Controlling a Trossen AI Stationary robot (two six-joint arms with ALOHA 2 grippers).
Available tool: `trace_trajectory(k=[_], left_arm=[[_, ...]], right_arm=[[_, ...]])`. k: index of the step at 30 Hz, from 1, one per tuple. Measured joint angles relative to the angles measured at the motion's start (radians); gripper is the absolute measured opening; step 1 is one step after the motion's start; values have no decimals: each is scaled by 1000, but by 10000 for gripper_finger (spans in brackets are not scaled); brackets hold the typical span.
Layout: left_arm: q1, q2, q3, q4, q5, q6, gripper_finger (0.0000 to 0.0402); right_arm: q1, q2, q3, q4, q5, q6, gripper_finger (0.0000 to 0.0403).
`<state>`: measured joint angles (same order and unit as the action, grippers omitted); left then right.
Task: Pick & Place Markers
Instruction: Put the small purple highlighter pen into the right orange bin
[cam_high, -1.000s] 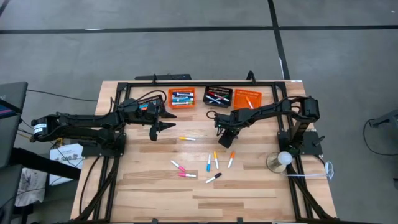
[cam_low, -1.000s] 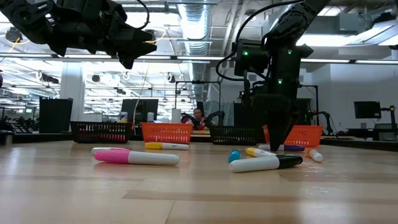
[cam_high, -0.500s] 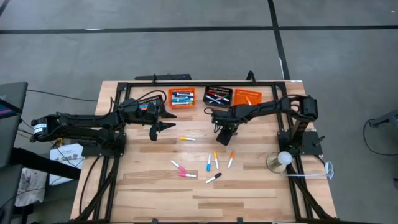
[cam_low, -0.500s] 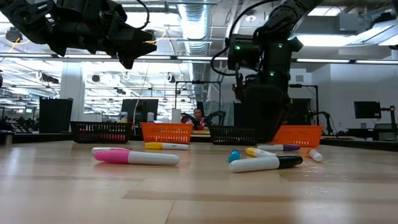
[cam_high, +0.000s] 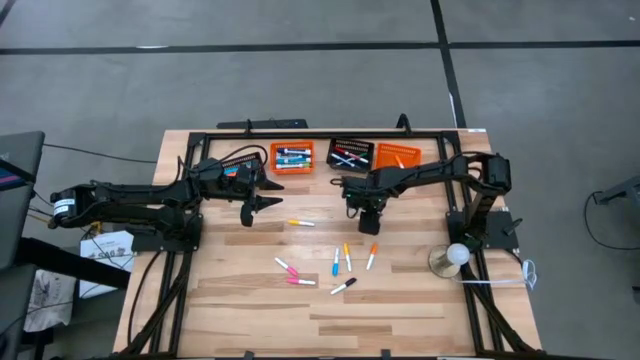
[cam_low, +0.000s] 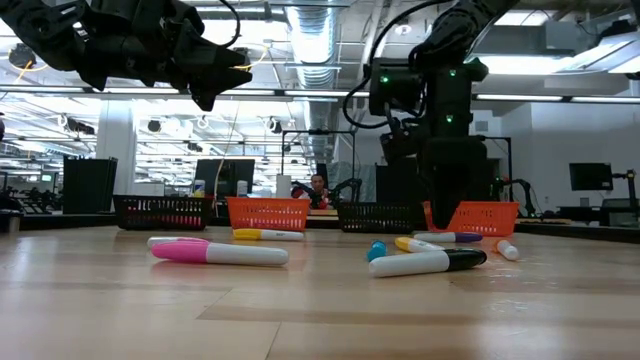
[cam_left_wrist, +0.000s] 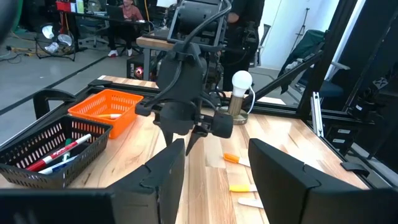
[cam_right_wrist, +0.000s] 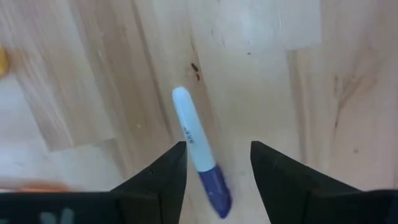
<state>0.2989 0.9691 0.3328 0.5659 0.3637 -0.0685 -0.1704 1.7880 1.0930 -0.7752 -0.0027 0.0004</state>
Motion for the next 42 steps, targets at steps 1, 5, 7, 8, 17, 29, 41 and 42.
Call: trace_trajectory(k=[1,5,7,8,17,29,41,42], left_arm=[[0,0,0,0,0,0,177],[0,0,0,0,0,0,177],[0,0,0,0,0,0,177],[0,0,0,-1,0,0,177],[0,0,0,-4,0,3,177],[0,0,0,-5,0,3,177],[0,0,0,-5,0,3,177],[0,0,0,-5,0,4,177]], right_arm=[[0,0,-4,5,3,-25,170],[-13,-1,-20,-1,2,-102,170],[-17,-1,-22,-1,2,-134,169],[-17,-1,-22,-1,3,-144,168],[-5,-2,-23,1,-50,-168,169],[3,-1,-60,67,-50,-184,162],[18,-4,-121,116,-14,-98,110],[18,-5,-121,121,-13,-85,100]])
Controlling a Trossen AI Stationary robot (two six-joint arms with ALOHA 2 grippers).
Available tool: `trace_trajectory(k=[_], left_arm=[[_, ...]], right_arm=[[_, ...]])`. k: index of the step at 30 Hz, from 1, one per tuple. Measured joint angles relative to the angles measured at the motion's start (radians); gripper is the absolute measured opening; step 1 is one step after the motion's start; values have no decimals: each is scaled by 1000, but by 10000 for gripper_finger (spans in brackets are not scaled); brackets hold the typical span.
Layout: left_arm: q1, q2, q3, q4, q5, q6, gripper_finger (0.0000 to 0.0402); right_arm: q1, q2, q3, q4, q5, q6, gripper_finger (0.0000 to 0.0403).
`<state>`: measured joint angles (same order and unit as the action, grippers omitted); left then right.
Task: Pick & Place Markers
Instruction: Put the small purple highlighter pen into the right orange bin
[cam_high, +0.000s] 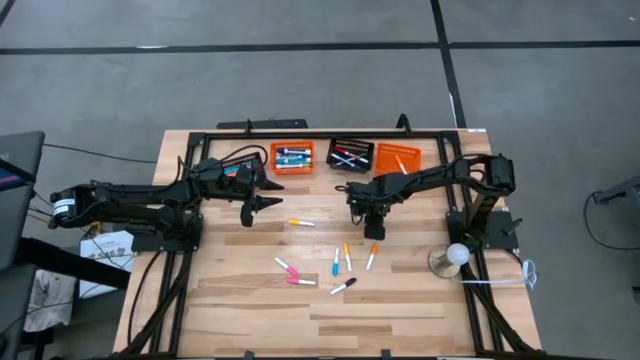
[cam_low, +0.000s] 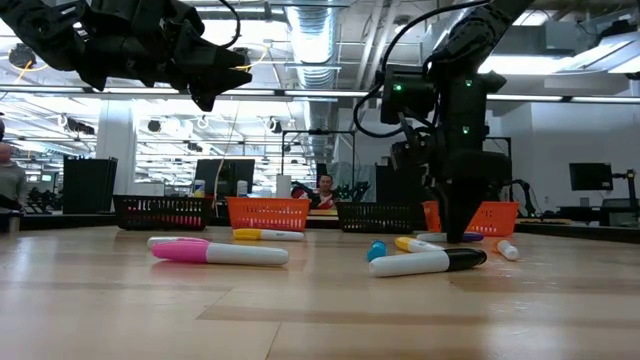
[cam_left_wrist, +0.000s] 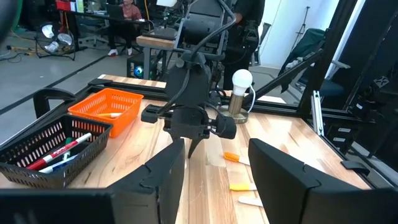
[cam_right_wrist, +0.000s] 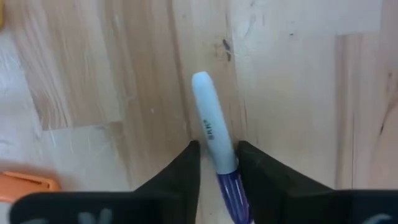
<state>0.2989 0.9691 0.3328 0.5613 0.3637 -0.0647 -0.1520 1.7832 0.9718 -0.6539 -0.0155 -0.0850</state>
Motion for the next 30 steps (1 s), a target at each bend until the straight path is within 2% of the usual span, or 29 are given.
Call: trace_trajectory(k=[6,11,18,23,30], left_arm=[[0,0,0,0,0,0,177],[0,0,0,0,0,0,177],[0,0,0,0,0,0,177],[0,0,0,0,0,0,177],[0,0,0,0,0,0,177]], right_arm=[[-1,0,-1,8,0,60,52],[-2,2,8,1,-3,80,29],[-8,11,67,-22,-6,86,43],[-28,8,112,-91,-14,86,36],[-74,6,200,-216,-91,56,43]])
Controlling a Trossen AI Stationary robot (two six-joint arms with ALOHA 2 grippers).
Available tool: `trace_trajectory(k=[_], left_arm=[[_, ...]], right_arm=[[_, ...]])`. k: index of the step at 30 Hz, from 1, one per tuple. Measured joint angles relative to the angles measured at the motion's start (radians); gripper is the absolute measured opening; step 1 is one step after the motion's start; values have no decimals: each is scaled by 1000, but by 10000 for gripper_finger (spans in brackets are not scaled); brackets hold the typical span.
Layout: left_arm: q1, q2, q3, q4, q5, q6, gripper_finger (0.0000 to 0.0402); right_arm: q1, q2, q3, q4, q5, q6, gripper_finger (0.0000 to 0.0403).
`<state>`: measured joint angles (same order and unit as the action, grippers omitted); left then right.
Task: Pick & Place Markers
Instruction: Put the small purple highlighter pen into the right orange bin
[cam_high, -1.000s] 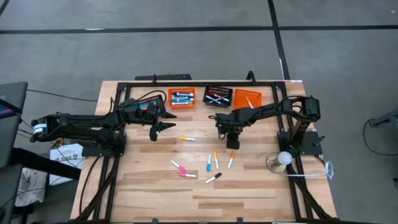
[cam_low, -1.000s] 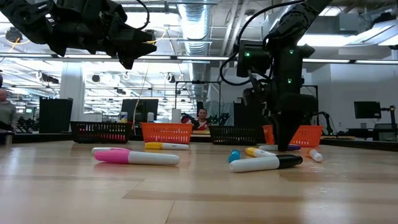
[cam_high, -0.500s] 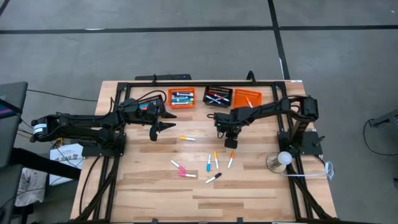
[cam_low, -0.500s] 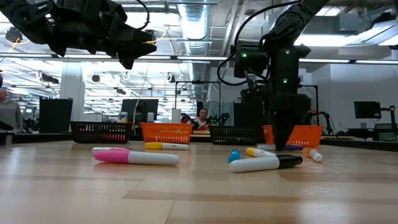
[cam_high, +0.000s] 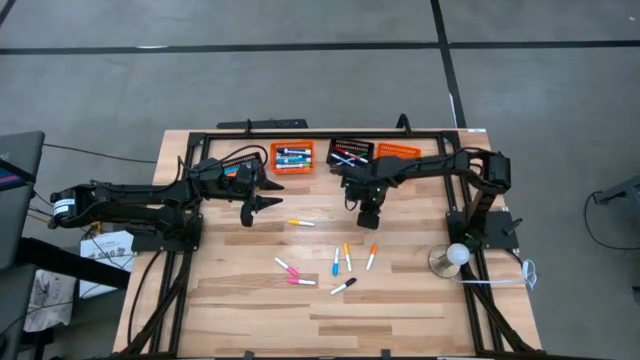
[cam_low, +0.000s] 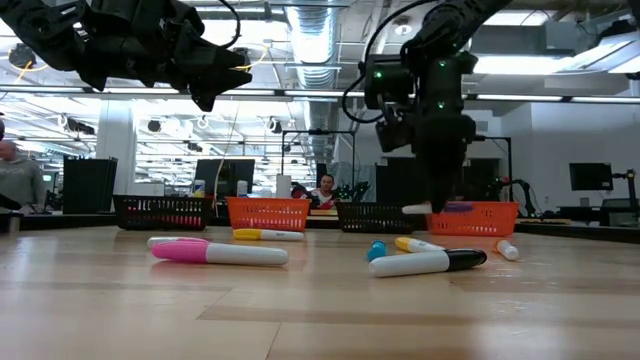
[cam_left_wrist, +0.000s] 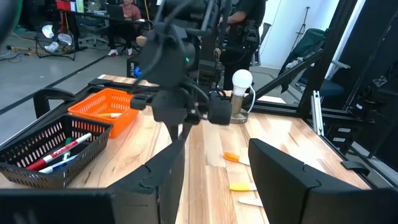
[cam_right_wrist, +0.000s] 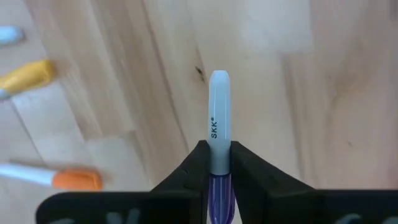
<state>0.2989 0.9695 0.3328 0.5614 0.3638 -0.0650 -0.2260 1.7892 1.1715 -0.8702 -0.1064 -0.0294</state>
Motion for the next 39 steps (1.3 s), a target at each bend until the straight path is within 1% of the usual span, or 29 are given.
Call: trace_trajectory(k=[6,8,11,14,20,24,27,31,34,39], left_arm=[[0,0,0,0,0,0,177],[0,0,0,0,0,0,177],[0,0,0,0,0,0,177],[0,0,0,0,0,0,177],[0,0,0,0,0,0,177],[0,0,0,0,0,0,177],[0,0,0,0,0,0,177],[0,0,0,0,0,0,177],[0,0,0,0,0,0,177],[0,0,0,0,0,0,177]], right_arm=[[-52,-2,94,-168,-5,-75,39],[-74,-2,124,-229,-33,-111,36],[-116,-3,176,-301,-124,-163,36],[-167,-3,221,-388,-246,-219,42],[-272,-3,307,-527,-548,-332,37],[-329,-3,334,-590,-780,-406,37],[-360,-4,343,-626,-915,-445,44],[-379,-4,344,-664,-1033,-489,43],[-376,-4,344,-675,-1092,-498,38],[-368,-4,344,-677,-1094,-508,42]])
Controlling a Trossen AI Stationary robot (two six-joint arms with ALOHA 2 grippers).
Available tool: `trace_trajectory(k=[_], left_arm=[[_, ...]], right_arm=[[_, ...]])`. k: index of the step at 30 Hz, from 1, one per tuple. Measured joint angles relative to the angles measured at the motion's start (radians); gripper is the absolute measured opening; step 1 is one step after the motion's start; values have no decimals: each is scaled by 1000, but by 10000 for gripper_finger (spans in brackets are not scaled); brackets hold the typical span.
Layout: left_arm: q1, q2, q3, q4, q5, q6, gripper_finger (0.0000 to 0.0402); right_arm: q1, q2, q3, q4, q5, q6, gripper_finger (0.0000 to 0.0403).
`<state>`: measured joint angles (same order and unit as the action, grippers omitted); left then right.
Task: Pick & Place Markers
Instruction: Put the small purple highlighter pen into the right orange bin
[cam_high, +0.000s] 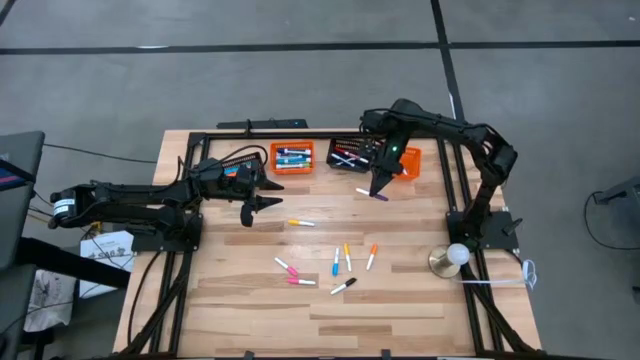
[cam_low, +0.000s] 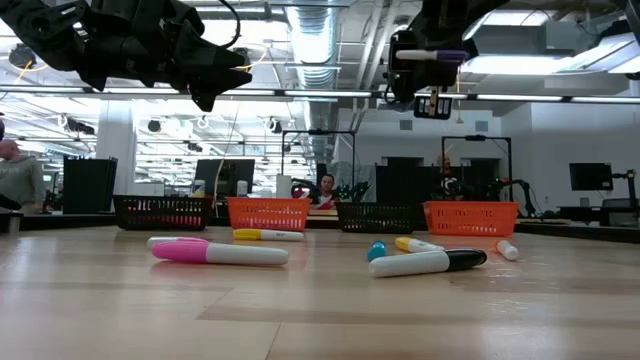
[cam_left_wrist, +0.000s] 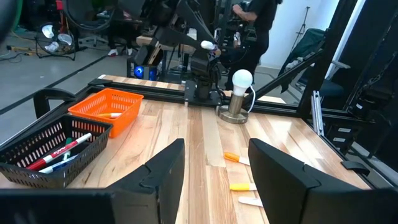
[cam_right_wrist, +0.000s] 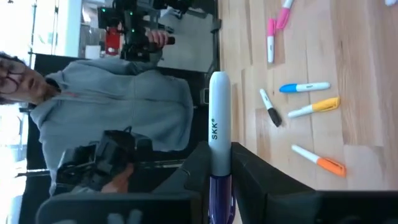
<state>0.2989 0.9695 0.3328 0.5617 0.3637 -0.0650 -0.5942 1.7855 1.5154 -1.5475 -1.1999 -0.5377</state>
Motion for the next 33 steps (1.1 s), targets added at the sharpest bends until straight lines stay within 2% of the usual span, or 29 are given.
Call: trace_trajectory(k=[3,5,14,19,22,25,33], left_arm=[[0,0,0,0,0,0,177],[0,0,0,0,0,0,177],[0,0,0,0,0,0,177],[0,0,0,0,0,0,177],[0,0,0,0,0,0,177],[0,0,0,0,0,0,177],[0,0,0,0,0,0,177]], right_arm=[[4,0,0,0,42,-16,45],[7,0,0,-3,143,-32,44],[26,0,0,47,809,109,45],[25,0,0,91,1088,156,49],[4,0,0,145,1175,175,45],[-22,0,0,218,1218,206,43],[-134,0,0,305,1229,238,47]])
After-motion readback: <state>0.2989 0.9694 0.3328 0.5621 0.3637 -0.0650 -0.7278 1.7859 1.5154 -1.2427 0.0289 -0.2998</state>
